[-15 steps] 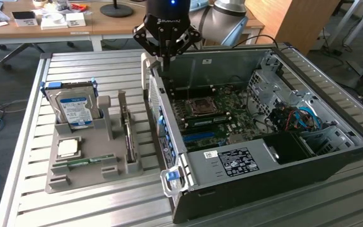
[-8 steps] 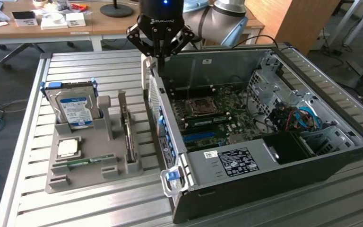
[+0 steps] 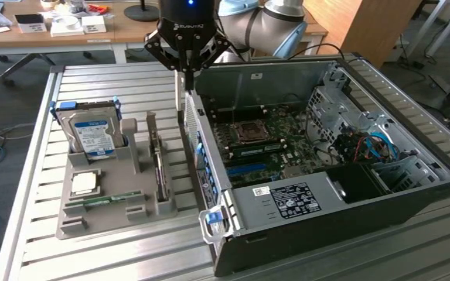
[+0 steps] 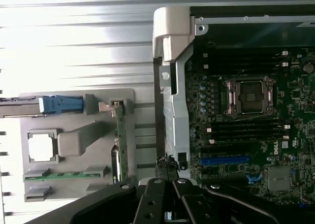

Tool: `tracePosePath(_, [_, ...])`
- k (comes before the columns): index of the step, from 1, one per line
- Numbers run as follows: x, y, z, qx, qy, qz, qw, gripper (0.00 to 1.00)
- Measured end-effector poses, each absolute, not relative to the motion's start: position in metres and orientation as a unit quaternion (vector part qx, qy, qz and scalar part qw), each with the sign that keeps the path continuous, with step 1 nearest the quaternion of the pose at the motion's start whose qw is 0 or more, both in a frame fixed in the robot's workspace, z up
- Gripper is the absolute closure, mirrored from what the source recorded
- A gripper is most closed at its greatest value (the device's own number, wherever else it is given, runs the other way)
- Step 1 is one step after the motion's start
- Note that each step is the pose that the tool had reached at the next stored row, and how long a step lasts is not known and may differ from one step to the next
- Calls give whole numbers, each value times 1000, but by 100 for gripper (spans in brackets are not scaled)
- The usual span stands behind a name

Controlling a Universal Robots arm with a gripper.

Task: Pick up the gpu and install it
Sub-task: 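Reach for the gpu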

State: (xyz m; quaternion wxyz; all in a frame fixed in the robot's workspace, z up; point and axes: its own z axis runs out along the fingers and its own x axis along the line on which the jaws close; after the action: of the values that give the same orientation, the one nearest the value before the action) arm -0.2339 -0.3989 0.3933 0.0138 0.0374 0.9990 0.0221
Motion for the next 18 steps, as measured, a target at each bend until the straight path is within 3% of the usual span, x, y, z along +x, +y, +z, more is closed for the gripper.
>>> tracePosePath(18, [-270, -399, 393, 37, 999, 22, 15, 89])
